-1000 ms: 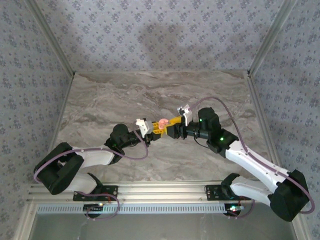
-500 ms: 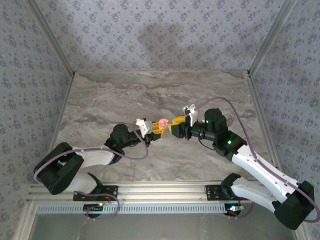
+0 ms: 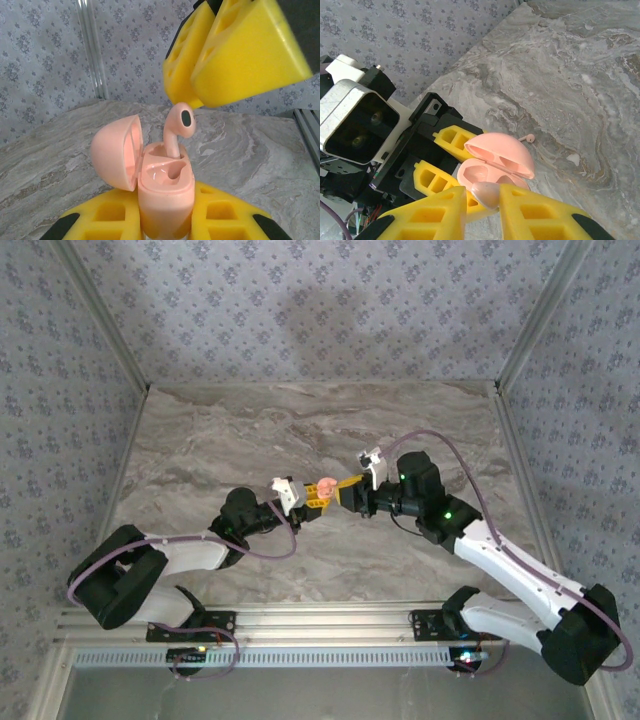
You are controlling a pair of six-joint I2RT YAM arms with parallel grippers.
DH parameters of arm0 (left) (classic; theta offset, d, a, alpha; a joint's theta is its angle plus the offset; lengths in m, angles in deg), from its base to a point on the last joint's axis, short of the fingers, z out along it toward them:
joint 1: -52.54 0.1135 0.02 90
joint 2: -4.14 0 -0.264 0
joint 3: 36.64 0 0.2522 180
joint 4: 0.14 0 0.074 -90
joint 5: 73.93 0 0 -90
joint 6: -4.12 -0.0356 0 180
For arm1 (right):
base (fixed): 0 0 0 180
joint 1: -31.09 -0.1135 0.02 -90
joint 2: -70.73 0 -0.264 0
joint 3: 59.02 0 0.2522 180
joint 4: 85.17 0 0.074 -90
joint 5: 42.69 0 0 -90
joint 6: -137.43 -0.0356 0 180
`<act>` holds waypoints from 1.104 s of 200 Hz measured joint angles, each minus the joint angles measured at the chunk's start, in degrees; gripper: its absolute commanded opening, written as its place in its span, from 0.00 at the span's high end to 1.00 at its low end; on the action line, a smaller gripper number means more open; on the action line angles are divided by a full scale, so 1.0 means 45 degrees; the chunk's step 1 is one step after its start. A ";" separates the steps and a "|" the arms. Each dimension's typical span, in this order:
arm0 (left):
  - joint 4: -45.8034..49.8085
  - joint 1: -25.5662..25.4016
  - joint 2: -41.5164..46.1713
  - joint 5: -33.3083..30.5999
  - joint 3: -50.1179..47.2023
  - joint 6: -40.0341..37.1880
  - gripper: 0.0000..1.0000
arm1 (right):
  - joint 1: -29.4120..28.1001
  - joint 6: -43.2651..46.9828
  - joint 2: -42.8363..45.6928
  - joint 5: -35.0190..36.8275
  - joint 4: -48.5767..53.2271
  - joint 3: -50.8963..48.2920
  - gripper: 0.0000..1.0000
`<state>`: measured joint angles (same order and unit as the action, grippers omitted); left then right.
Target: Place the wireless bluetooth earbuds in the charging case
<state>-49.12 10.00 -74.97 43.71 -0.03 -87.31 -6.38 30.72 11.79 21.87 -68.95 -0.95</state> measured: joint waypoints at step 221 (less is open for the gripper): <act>0.0947 0.0000 0.0559 -0.0675 0.0005 -0.0413 0.85 | -0.1268 -0.0753 -0.1379 0.3220 0.4775 0.4046 0.59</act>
<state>-44.86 10.00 -72.46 40.67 -0.01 -89.17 -12.09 27.33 5.59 36.37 -47.46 17.26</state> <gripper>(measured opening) 0.191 0.397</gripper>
